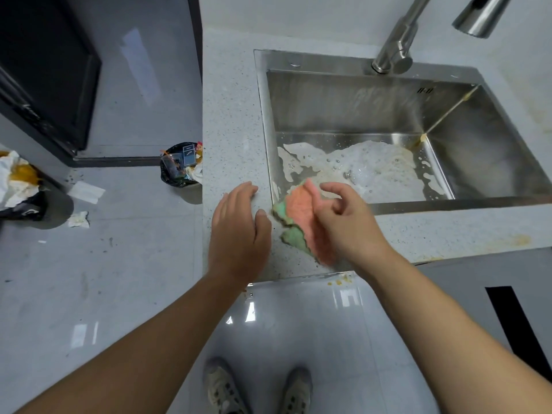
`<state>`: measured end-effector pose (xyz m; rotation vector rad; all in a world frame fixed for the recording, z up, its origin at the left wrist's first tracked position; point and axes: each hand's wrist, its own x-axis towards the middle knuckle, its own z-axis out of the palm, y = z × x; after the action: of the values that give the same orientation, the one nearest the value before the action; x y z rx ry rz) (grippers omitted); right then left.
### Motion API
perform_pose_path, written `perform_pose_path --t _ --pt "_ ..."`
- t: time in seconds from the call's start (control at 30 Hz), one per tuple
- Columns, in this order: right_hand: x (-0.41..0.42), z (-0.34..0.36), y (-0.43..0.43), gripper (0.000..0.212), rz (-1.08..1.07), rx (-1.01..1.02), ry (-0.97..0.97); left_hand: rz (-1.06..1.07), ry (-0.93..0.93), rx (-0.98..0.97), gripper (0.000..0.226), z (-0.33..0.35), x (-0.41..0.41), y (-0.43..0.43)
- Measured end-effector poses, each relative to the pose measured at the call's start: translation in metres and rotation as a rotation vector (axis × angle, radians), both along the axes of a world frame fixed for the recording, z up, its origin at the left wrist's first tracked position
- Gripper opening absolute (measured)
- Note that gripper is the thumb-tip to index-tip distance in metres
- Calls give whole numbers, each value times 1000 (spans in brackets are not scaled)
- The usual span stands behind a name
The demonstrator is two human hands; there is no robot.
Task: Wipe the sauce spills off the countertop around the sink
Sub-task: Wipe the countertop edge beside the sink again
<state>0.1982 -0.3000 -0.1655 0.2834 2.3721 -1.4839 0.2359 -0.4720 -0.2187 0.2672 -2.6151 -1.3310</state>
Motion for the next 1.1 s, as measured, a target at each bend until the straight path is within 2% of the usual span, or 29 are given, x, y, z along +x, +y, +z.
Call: perform_pose_path --t 0.07,0.13,0.2,0.27,0.33,0.43,0.57,0.63,0.73,0.83,0.9,1.0,1.1 --pt "-1 -11 6 47 132 474 241 2 -1 -7 55 0 0 0" --pt "3 -18 8 41 291 541 457 -1 3 -7 54 0 -1 0" --pt "16 -30 5 48 580 602 477 3 9 -10 54 0 -1 0" --pt "30 -43 3 62 729 685 498 3 12 -9 53 0 -1 0" --pt "33 -45 -2 64 709 689 546 8 13 -3 51 -1 -1 0" --pt "31 -40 -6 51 638 784 615 -1 24 -14 52 -2 -2 -1" --pt "20 -45 41 46 239 955 489 -24 12 -20 53 0 -1 -3" --pt "21 -48 50 43 111 975 498 -26 20 -23 54 0 0 -2" --pt "30 -51 -11 34 276 744 573 -18 32 -25 54 -1 -3 -1" --pt "38 -52 -34 30 428 706 623 -17 32 -41 54 -3 -2 0" --pt "27 -51 1 32 366 797 657 -30 40 -59 53 -4 -2 -1" --pt "17 -47 56 32 100 970 574 -36 37 -71 53 -5 -1 0" --pt "25 -50 20 30 92 894 534 -27 32 -84 53 -6 -2 1"
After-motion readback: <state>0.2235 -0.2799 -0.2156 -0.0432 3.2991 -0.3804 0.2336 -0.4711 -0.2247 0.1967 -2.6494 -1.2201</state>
